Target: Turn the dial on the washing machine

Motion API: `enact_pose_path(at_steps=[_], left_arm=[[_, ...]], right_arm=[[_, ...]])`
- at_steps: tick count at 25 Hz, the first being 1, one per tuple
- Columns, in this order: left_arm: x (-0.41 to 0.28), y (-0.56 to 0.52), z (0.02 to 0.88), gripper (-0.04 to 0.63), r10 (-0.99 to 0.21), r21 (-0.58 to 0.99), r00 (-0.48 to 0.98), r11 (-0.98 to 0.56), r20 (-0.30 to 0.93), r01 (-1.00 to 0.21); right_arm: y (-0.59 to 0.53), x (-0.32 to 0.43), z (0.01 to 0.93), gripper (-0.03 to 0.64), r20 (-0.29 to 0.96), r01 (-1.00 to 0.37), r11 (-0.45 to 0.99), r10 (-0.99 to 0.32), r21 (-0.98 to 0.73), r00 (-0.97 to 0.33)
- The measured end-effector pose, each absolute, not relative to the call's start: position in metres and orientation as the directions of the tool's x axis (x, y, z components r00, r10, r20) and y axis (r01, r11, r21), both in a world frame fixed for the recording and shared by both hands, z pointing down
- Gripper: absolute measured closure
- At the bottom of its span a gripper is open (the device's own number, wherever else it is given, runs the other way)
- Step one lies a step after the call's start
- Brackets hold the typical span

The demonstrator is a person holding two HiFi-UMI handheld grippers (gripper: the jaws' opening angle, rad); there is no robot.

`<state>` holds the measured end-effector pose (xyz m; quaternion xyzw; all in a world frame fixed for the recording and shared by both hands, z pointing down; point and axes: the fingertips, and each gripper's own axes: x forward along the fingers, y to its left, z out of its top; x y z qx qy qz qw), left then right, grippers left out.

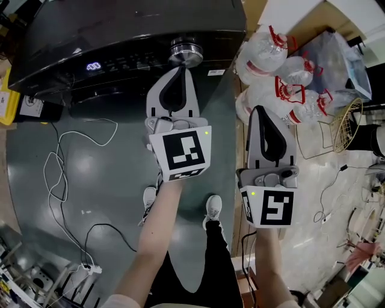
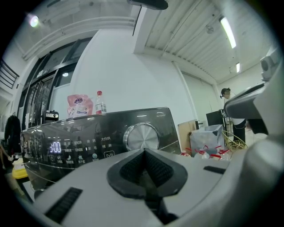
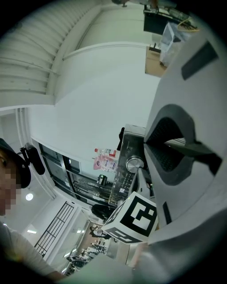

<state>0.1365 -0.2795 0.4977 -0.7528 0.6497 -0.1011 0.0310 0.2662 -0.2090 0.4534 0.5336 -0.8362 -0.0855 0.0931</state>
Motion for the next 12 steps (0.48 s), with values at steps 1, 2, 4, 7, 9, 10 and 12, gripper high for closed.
enact_pose_path(at_steps=[1,2,4,7,9,10,12], left_arm=[[0.1368,-0.2796,0.4977,0.597,-0.984,-0.179,0.135,-0.154,0.113,-0.972],[0.1373,-0.2799,0.4977,0.597,-0.984,-0.178,0.136,-0.154,0.113,-0.972],[0.1383,-0.2807,0.4979,0.597,-0.984,-0.171,0.138,-0.155,0.111,-0.973],[0.1384,-0.2803,0.4986,0.598,-0.984,-0.159,0.139,-0.155,0.110,-0.975],[0.1392,-0.2804,0.4986,0.598,-0.984,-0.155,0.142,-0.158,0.112,-0.975],[0.1397,-0.2804,0.4986,0.597,-0.983,-0.154,0.145,-0.162,0.113,-0.975],[0.1404,-0.2806,0.4986,0.598,-0.981,-0.156,0.153,-0.170,0.116,-0.973]], right_arm=[[-0.2093,0.2668,0.4523,0.614,0.065,-0.875,0.415,-0.909,0.248,-0.412],[-0.2096,0.2674,0.4511,0.614,0.064,-0.874,0.413,-0.909,0.255,-0.411],[-0.2096,0.2681,0.4485,0.614,0.061,-0.871,0.411,-0.910,0.268,-0.411],[-0.2085,0.2684,0.4459,0.614,0.058,-0.866,0.413,-0.908,0.283,-0.414],[-0.2086,0.2704,0.4467,0.614,0.063,-0.865,0.415,-0.908,0.283,-0.415],[-0.2088,0.2718,0.4482,0.614,0.068,-0.866,0.416,-0.908,0.279,-0.415],[-0.2093,0.2742,0.4513,0.614,0.075,-0.869,0.416,-0.908,0.268,-0.412]])
